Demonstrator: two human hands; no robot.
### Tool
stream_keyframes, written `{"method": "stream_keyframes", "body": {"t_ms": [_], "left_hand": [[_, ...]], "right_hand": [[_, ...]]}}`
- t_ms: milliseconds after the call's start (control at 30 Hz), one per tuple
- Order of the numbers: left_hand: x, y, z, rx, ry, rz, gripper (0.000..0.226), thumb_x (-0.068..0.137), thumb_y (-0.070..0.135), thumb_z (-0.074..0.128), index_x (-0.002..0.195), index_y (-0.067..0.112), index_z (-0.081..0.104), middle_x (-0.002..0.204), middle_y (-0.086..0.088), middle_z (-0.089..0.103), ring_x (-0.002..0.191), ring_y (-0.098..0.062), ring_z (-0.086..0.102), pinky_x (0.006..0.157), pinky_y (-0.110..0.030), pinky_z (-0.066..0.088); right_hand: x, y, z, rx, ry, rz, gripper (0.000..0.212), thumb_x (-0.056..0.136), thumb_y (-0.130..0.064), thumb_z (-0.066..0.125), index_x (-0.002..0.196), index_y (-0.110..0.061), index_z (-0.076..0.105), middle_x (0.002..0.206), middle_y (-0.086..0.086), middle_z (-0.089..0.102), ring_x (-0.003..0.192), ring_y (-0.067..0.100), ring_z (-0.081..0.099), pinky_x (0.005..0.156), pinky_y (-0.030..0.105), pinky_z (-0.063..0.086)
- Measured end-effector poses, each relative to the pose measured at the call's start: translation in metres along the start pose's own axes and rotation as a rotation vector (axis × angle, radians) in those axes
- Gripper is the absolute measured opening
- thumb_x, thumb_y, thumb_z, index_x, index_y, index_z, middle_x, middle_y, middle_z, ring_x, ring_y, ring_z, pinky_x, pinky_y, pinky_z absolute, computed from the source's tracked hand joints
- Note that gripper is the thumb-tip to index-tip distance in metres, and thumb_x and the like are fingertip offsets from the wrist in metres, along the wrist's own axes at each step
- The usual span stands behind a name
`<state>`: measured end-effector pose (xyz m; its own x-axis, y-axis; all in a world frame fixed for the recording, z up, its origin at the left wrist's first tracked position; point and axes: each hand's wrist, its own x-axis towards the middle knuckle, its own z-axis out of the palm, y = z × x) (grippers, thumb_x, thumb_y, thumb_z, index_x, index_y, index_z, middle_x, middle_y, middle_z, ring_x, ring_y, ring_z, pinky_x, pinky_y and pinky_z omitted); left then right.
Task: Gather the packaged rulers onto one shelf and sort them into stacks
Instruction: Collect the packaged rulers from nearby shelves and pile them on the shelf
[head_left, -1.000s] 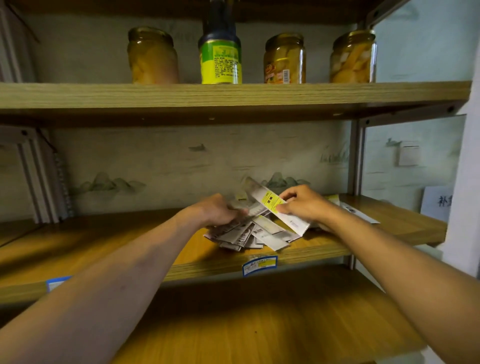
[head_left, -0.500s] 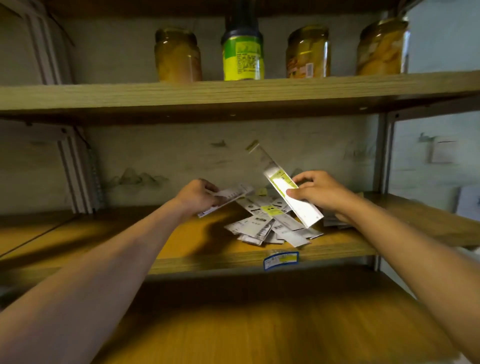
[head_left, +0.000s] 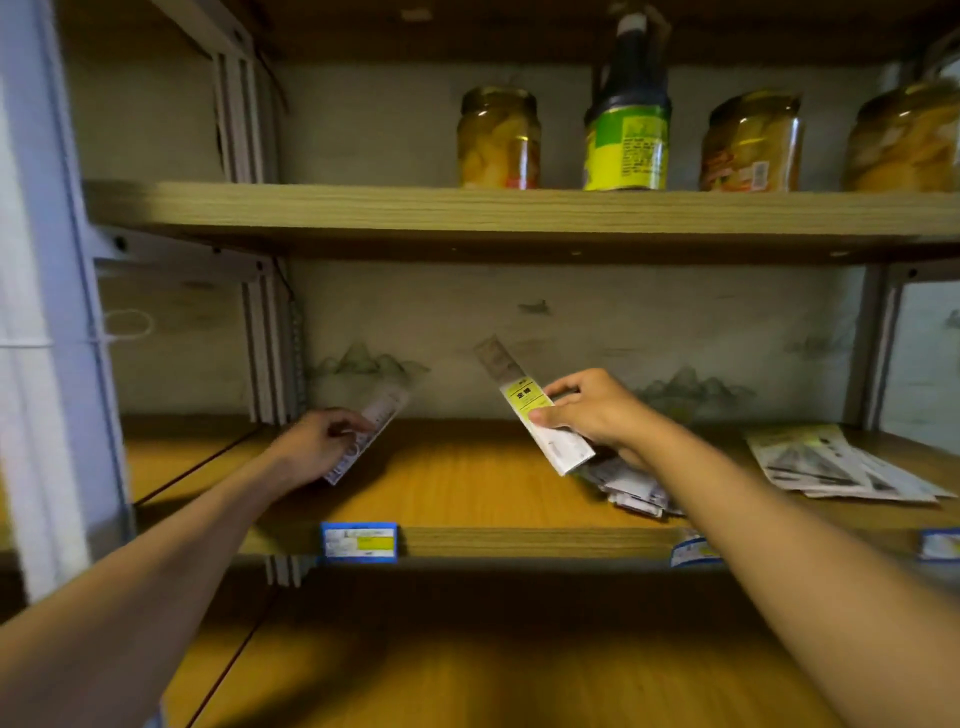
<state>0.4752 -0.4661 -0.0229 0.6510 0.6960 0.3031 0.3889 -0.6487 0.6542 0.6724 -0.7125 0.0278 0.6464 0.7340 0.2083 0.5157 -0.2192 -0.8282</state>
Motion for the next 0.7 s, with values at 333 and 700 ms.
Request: {"method": "stream_keyframes", "body": {"t_ms": [333, 700], "left_hand": [[-0.003, -0.015, -0.004, -0.177, -0.079, -0.039, 0.032, 0.101, 0.032, 0.047, 0.128, 0.022, 0.061, 0.123, -0.002, 0.062, 0.096, -0.010, 0.057, 0.079, -0.025, 0.040], [-0.010, -0.014, -0.004, -0.119, -0.153, -0.030, 0.032, 0.102, 0.021, 0.044, 0.130, 0.029, 0.057, 0.128, 0.000, 0.053, 0.092, -0.009, 0.056, 0.069, -0.024, 0.043]], "right_hand": [[0.029, 0.031, 0.084, 0.089, 0.215, 0.094, 0.041, 0.085, -0.019, 0.073, 0.123, -0.013, 0.061, 0.114, 0.009, 0.069, 0.090, 0.022, 0.070, 0.079, 0.042, 0.059], [0.018, 0.031, 0.085, -0.158, 0.216, 0.026, 0.044, 0.087, -0.023, 0.068, 0.129, -0.023, 0.056, 0.107, 0.007, 0.067, 0.079, 0.015, 0.065, 0.050, 0.017, 0.043]]}}
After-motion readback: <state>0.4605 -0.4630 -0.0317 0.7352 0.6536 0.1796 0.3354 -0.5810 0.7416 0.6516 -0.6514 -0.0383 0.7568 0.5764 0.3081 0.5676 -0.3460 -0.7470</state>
